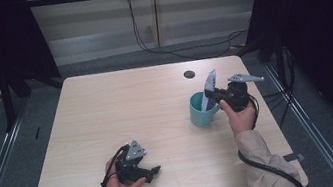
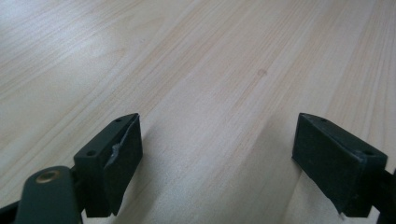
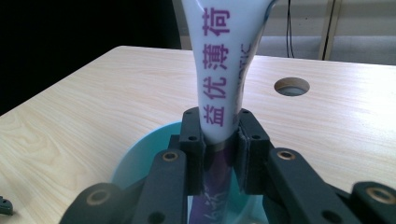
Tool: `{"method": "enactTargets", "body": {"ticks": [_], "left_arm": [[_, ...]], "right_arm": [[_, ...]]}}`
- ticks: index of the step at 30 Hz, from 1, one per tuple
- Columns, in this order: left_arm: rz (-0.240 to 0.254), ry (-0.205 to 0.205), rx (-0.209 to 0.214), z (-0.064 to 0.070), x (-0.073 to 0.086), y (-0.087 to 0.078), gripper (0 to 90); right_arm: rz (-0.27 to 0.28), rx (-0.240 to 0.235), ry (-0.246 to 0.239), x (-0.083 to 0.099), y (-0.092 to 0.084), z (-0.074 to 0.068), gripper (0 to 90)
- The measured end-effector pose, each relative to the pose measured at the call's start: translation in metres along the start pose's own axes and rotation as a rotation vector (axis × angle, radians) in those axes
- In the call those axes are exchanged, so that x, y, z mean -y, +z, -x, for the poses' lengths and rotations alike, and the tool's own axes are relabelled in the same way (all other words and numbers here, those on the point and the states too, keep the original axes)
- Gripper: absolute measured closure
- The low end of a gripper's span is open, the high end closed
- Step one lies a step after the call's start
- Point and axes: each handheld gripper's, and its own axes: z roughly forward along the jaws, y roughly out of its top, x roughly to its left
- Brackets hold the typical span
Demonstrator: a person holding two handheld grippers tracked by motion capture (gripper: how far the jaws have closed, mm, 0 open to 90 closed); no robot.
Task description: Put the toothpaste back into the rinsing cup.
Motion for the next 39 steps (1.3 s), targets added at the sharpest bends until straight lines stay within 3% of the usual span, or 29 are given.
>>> {"method": "enactTargets", "body": {"ticks": [18, 39], "left_arm": [[0.000, 0.000, 0.000, 0.000, 0.000, 0.000, 15.8], [0.002, 0.001, 0.001, 0.000, 0.000, 0.000, 15.9]], "right_arm": [[0.002, 0.017, 0.022, 0.002, -0.005, 0.007, 71.5], [-0.013, 0.033, -0.009, -0.003, -0.011, 0.009, 70.7]]}}
